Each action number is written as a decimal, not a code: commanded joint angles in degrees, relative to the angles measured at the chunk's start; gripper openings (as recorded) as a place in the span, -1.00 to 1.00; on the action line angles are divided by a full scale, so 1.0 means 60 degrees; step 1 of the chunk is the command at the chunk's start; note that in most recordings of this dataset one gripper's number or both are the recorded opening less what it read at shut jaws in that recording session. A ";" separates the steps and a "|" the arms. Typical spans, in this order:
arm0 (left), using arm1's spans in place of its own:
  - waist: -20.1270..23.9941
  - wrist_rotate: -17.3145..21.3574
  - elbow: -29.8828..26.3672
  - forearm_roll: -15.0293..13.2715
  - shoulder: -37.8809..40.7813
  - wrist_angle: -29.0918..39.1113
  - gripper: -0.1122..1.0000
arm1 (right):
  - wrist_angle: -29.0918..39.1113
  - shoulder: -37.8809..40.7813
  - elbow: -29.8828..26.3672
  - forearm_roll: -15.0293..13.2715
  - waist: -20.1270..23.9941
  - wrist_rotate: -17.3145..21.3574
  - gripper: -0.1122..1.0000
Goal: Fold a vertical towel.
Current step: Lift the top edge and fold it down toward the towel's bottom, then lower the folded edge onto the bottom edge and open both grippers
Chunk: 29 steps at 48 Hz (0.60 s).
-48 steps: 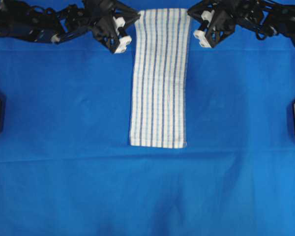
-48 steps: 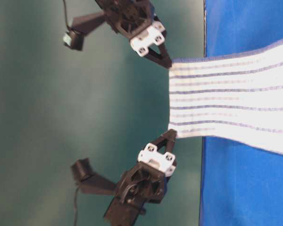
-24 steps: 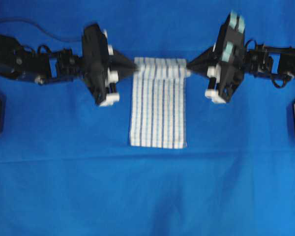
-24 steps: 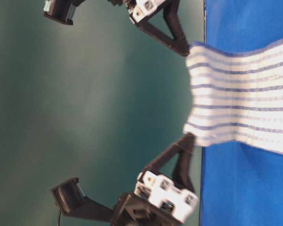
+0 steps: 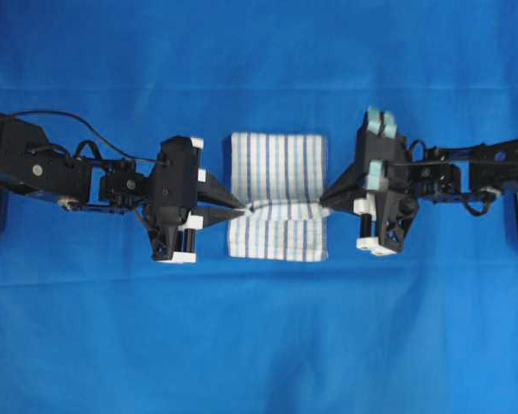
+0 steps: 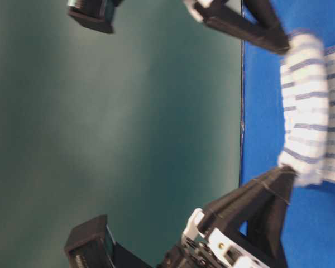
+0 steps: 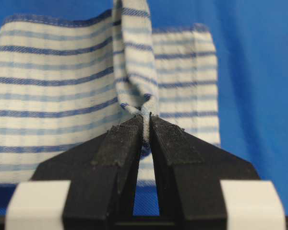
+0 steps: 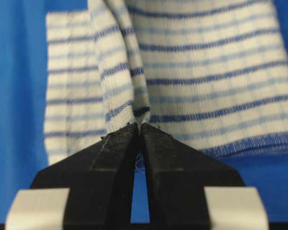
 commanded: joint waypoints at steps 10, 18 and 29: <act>-0.0308 -0.0366 -0.0059 -0.0015 0.0396 -0.0029 -0.66 | -0.0088 0.0381 -0.0264 0.0366 0.0381 0.0015 -0.67; -0.0366 -0.0513 -0.0088 -0.0015 0.0513 -0.0059 -0.66 | -0.0088 0.0381 -0.0278 0.0425 0.0498 0.0015 -0.67; -0.0425 -0.0513 -0.0117 -0.0029 0.0513 -0.0073 -0.66 | -0.0088 0.0396 -0.0293 0.0454 0.0615 0.0029 -0.67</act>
